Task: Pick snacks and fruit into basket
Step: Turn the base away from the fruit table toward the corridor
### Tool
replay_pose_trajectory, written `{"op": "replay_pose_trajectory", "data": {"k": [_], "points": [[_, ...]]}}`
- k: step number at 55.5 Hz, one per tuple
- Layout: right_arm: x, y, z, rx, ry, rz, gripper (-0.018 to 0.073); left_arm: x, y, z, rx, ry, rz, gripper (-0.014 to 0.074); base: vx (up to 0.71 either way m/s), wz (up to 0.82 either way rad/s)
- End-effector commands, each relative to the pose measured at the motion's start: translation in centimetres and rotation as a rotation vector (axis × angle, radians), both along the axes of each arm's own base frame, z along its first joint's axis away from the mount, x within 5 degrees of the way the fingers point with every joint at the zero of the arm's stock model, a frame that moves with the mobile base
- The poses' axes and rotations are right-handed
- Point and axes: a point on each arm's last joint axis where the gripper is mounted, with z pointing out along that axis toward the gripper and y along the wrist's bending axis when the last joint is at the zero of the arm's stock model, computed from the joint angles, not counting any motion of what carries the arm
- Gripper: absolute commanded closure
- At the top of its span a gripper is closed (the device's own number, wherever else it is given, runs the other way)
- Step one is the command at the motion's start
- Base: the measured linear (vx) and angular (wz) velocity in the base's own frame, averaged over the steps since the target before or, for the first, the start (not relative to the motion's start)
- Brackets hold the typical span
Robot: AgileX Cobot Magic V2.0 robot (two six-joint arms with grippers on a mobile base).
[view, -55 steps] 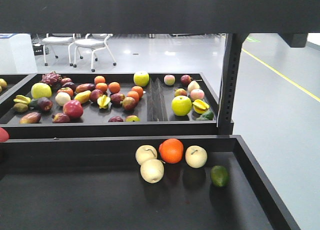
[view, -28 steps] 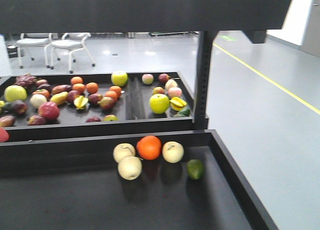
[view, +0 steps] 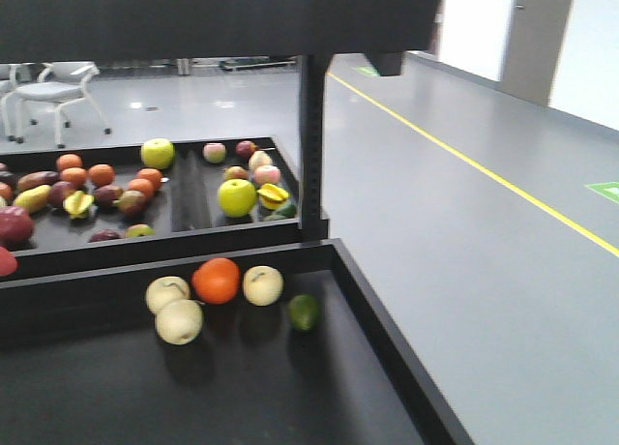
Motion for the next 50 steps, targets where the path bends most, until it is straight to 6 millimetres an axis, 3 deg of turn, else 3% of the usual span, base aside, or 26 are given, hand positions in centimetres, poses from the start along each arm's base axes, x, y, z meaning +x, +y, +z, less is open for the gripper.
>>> {"op": "replay_pose_trajectory", "data": {"k": [1,50], "points": [[-0.08,0.04,1.62,-0.024,-0.109,0.009,0.0564,0.02,-0.02,1.75,-0.037,-0.106,0.014,0.06,-0.11,-0.39],[-0.08,0.04,1.62,-0.023,-0.109,0.009,0.0564,0.02,-0.02,1.75,-0.037,-0.106,0.014,0.06,-0.17,-0.39]]}}
